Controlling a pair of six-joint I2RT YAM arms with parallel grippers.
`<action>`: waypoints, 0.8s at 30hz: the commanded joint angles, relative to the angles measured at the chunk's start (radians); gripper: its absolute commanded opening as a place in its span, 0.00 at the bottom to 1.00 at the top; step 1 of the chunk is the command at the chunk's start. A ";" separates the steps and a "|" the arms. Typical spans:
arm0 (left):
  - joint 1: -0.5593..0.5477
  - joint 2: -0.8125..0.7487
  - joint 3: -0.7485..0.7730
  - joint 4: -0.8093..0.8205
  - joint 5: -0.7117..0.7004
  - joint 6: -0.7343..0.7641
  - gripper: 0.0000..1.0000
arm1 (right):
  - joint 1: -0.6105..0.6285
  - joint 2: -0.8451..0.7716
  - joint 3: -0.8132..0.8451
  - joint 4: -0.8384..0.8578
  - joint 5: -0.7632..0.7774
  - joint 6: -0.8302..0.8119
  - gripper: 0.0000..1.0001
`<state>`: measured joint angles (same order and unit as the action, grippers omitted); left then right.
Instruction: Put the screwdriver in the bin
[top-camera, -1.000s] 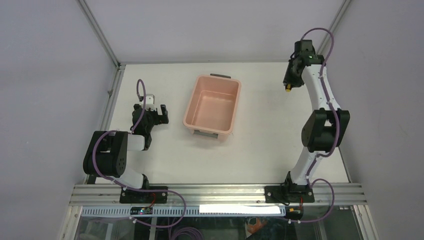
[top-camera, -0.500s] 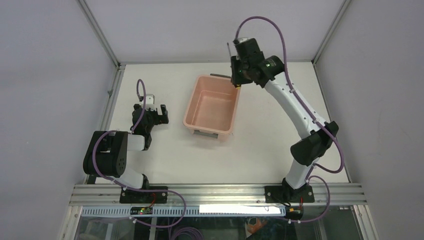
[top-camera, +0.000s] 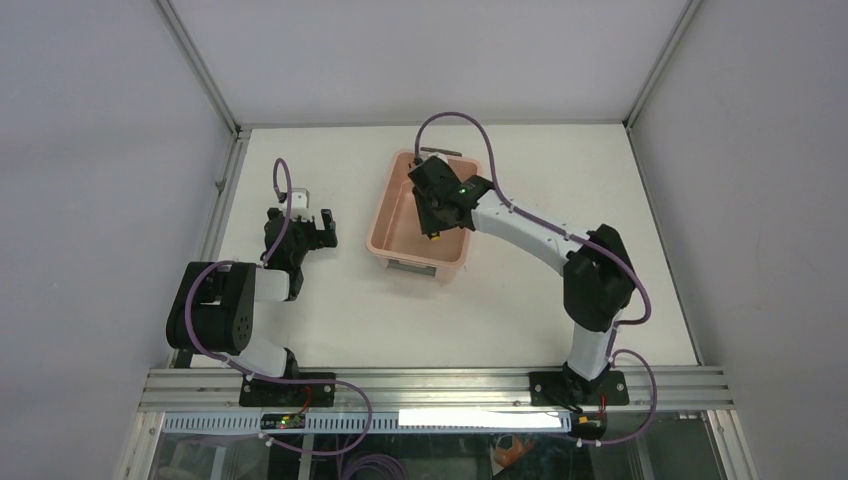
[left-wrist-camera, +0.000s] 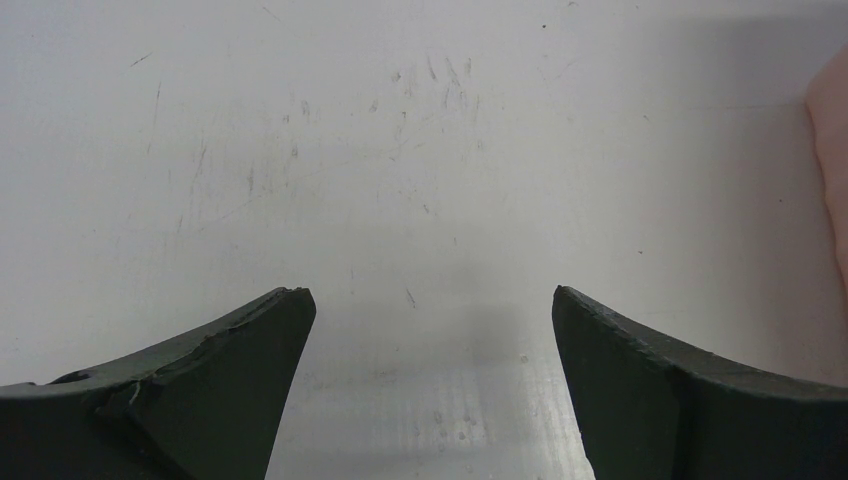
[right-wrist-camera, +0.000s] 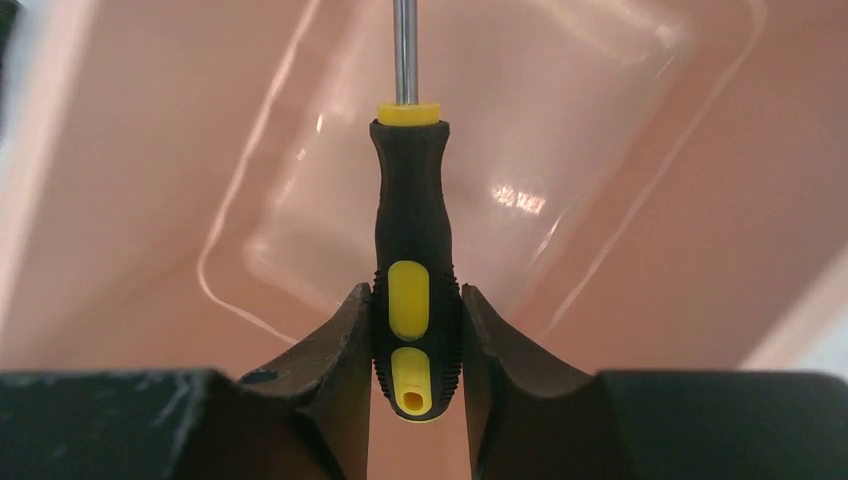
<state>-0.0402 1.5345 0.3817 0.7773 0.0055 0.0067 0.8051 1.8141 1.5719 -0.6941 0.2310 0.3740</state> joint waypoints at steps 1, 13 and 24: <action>-0.007 -0.027 0.002 0.027 0.004 -0.016 0.99 | 0.003 0.016 -0.062 0.164 -0.023 0.058 0.00; -0.009 -0.027 0.002 0.027 0.003 -0.016 0.99 | 0.003 0.188 -0.032 0.076 -0.008 0.049 0.24; -0.009 -0.028 0.002 0.027 0.004 -0.016 0.99 | 0.003 -0.017 0.151 -0.027 0.045 -0.090 0.68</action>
<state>-0.0402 1.5345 0.3817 0.7773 0.0055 0.0071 0.8085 1.9858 1.6199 -0.7155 0.2310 0.3569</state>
